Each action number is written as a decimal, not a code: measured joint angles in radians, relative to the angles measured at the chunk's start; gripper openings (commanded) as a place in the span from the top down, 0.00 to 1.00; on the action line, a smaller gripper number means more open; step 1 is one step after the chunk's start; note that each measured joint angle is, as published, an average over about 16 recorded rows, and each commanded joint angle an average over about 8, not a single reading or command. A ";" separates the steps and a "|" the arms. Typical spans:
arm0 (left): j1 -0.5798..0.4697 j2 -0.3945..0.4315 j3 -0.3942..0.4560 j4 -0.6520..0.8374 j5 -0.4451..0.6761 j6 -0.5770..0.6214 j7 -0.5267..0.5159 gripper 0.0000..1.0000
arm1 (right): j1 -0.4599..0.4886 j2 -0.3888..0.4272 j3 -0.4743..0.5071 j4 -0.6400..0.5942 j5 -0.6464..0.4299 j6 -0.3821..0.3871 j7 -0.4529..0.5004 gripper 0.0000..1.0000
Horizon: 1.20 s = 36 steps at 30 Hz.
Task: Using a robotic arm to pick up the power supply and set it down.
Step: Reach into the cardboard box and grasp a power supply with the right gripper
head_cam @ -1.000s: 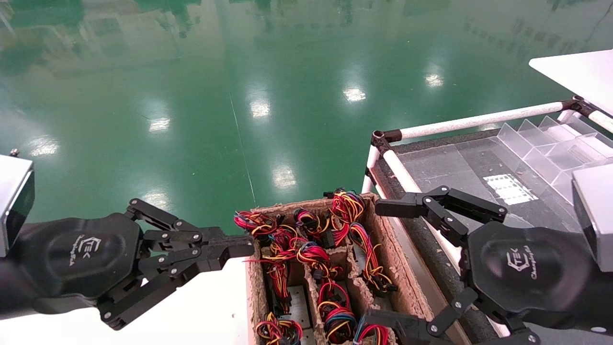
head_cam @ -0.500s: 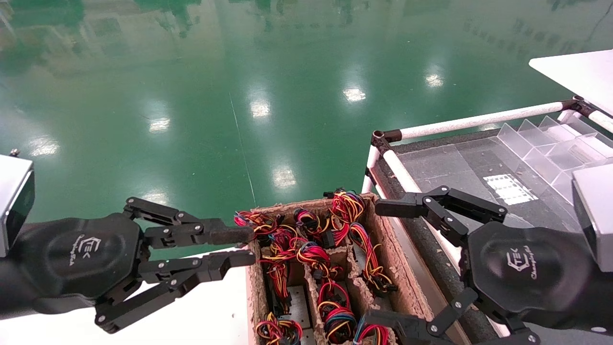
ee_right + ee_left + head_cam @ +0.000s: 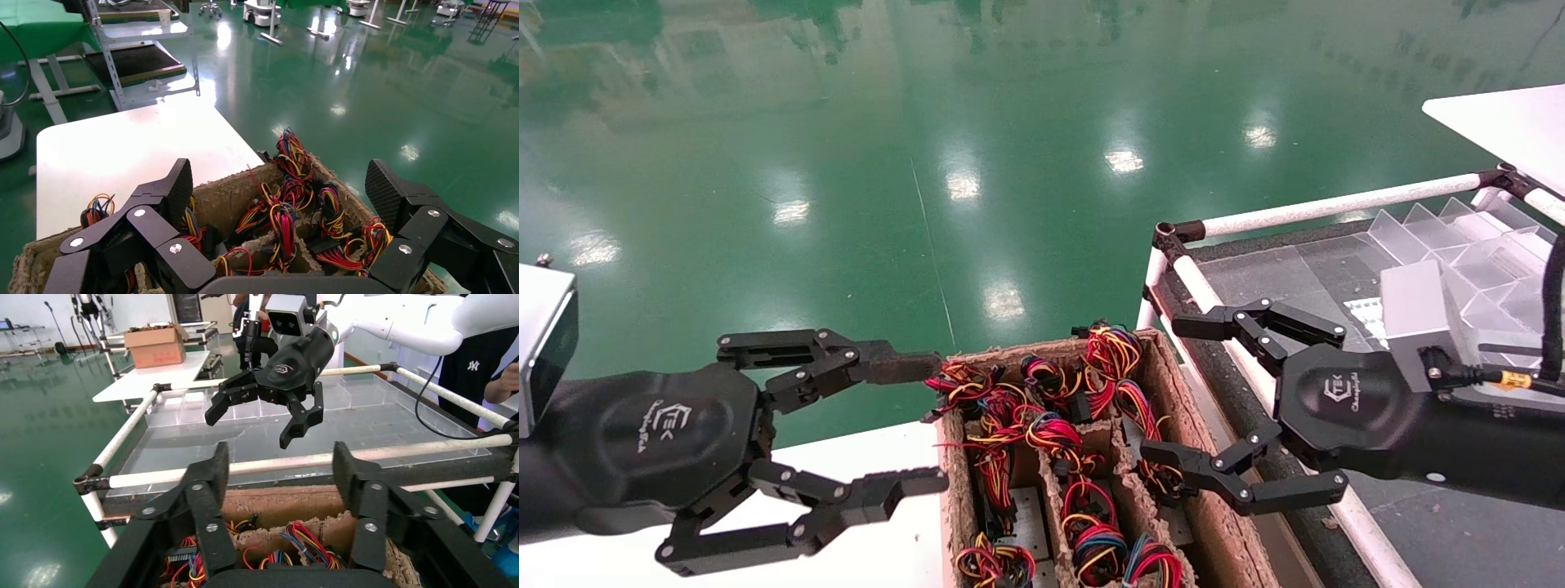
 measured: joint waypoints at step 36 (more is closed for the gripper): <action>0.000 0.000 0.001 0.001 -0.001 0.000 0.001 0.00 | 0.401 -0.294 -0.299 -0.524 -0.527 -0.045 -0.081 0.41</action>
